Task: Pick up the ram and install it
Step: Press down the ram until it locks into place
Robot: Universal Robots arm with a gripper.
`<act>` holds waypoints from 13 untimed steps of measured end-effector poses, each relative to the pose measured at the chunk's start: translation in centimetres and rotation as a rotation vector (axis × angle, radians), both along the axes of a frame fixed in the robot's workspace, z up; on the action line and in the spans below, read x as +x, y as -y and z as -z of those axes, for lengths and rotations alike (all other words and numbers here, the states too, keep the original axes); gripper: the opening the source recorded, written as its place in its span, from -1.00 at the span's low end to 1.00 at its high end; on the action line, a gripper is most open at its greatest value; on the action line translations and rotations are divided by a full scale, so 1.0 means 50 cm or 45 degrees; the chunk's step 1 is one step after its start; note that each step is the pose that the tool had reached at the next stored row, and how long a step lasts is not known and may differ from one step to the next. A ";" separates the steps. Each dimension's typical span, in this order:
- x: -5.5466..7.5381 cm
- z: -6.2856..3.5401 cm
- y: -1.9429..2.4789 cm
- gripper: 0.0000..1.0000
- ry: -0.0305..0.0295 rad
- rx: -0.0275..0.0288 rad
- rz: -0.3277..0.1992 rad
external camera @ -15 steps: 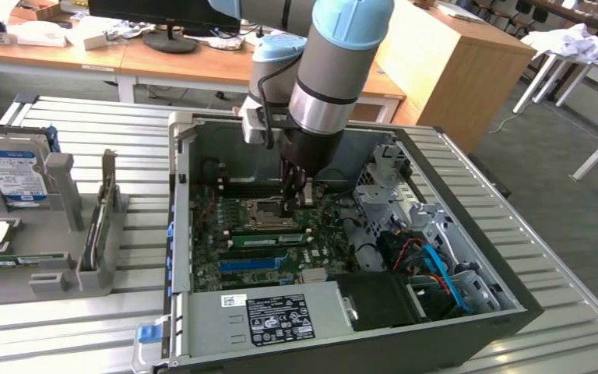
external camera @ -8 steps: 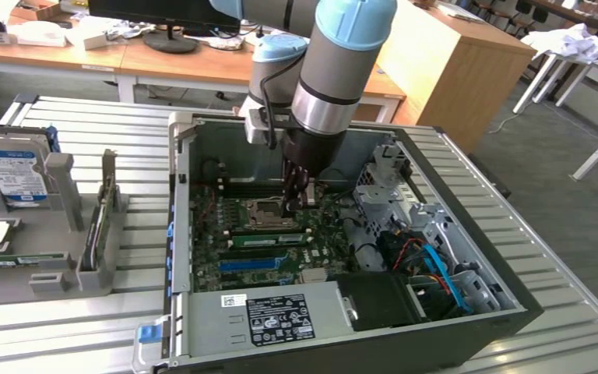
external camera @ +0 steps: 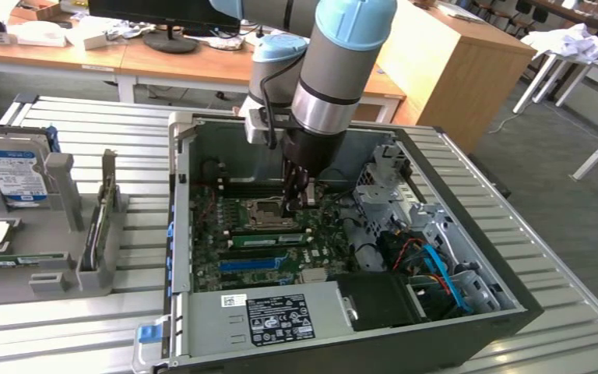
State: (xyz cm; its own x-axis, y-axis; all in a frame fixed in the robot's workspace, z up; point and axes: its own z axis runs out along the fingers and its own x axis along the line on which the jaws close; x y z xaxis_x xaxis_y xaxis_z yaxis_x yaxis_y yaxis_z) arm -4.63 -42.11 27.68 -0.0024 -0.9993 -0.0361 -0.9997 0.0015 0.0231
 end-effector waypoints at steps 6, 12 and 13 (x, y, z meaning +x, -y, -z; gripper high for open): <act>0.000 0.000 -0.0004 -0.79 0.0001 -0.0001 0.032; -0.001 0.002 -0.0004 -0.79 0.0002 0.0000 0.141; -0.001 0.002 -0.0004 -0.79 0.0002 -0.0001 0.160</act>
State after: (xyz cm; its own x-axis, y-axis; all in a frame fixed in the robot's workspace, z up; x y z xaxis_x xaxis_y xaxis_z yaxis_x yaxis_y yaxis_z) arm -4.67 -42.09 27.58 -0.1272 -0.9912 -0.0361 -0.9917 0.1265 0.0229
